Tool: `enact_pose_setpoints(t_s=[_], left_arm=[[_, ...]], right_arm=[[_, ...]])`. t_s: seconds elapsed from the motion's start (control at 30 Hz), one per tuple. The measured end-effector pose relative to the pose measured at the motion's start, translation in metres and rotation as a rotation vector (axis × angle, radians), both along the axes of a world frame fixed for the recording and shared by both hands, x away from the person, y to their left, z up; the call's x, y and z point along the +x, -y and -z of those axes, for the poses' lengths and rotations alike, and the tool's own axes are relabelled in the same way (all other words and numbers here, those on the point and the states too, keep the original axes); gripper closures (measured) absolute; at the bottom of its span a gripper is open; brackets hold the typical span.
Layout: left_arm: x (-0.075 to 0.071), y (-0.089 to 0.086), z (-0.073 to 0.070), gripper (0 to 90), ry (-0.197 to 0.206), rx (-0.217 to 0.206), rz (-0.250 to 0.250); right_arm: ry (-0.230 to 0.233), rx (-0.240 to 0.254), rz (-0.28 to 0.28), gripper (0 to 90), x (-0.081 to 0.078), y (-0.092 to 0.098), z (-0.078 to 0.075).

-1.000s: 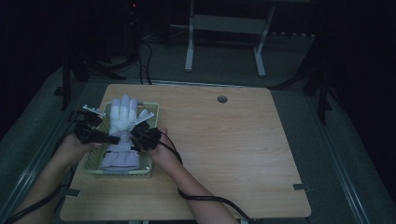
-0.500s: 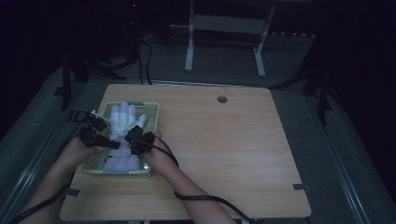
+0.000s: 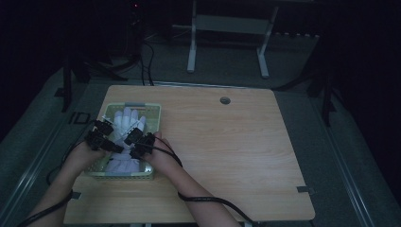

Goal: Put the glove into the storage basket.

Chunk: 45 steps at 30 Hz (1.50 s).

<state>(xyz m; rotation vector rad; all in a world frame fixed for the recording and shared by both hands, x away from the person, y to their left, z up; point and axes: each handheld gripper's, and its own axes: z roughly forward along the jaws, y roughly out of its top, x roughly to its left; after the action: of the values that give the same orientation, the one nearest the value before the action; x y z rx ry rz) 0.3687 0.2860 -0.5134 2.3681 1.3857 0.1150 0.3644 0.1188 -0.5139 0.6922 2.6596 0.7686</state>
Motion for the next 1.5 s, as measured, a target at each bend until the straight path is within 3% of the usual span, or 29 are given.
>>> enact_pose_setpoints(t_s=[0.1,0.23,0.3,0.4,0.57,0.77,0.83,1.03,1.17,1.33,1.5], left_arm=[[-0.007,0.002,-0.005,57.5,0.060,0.025,0.000],[-0.016,-0.004,-0.009,46.6,0.142,0.005,-0.036],[-0.020,-0.009,-0.012,45.1,0.173,-0.029,-0.053],[-0.025,-0.014,-0.019,37.4,0.199,-0.081,-0.078],[-0.034,-0.016,-0.027,16.4,0.245,-0.163,-0.080],[-0.050,-0.016,-0.034,14.9,0.331,-0.257,-0.095],[-0.056,-0.014,-0.037,14.9,0.364,-0.270,-0.094],[-0.072,-0.004,-0.048,14.5,0.425,-0.349,-0.059],[-0.080,0.004,-0.053,14.3,0.453,-0.443,-0.032],[-0.086,0.024,-0.057,1.4,0.467,-0.426,-0.012],[-0.090,0.041,-0.056,1.1,0.488,-0.427,-0.016]], right_arm=[[-0.011,0.034,-0.004,47.8,0.001,0.006,-0.005],[-0.025,0.096,-0.019,44.7,0.003,0.016,-0.010],[0.002,0.135,-0.035,39.6,0.002,0.020,-0.014],[0.000,0.149,-0.029,38.8,0.003,0.026,-0.020],[-0.043,0.200,-0.022,29.2,0.007,0.035,-0.026],[-0.076,0.245,-0.072,22.0,0.005,0.042,-0.030],[-0.077,0.264,-0.087,21.4,0.003,0.044,-0.032],[-0.028,0.288,-0.150,18.2,-0.005,0.052,-0.037],[-0.014,0.318,-0.178,17.5,-0.006,0.062,-0.041],[-0.006,0.353,-0.183,16.8,-0.007,0.078,-0.050],[-0.017,0.381,-0.159,16.1,-0.006,0.091,-0.054]])
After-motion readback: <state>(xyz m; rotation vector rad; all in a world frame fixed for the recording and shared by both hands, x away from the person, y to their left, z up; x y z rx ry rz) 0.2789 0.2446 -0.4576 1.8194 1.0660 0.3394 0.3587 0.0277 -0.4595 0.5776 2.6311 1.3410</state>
